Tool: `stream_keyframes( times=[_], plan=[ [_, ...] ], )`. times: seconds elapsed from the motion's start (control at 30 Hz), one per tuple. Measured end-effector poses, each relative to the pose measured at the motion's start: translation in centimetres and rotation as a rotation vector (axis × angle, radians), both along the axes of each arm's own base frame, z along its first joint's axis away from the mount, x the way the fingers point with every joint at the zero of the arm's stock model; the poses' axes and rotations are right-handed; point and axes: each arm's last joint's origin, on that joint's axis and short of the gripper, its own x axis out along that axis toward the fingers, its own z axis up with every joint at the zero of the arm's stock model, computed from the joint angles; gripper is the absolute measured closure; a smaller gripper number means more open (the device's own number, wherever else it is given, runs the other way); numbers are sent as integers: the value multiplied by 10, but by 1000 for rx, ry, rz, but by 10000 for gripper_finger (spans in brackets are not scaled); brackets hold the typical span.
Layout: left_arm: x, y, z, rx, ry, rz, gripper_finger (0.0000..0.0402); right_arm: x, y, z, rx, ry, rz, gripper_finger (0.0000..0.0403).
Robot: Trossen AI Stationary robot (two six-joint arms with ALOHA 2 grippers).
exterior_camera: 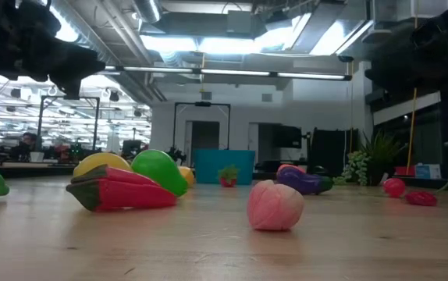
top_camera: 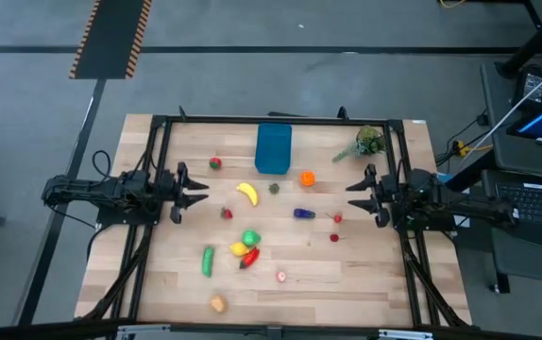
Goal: Pick and placing Produce into tupperware
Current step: Put the top cherry into the blue bin
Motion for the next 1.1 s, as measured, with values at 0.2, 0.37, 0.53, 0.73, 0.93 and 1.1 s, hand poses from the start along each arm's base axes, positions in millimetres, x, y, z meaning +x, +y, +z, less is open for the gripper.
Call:
stream_keyframes(
  times=[0.2,0.37,0.53,0.73,0.93,1.1],
  plan=[
    [5,3,0,20,16,96,278,5,-3,-6,-32,74,-16,207],
    [10,5,3,34,2,64,278,7,-5,-9,-22,110,-29,227],
    [16,7,9,39,42,74,278,9,-5,16,-31,62,-34,258],
    [25,10,29,86,71,71,278,14,-7,35,-10,116,-34,280],
    [40,11,40,97,190,59,278,26,-9,45,19,194,-33,279],
    [52,11,46,95,287,54,278,38,-11,57,91,306,-65,279]
  ],
)
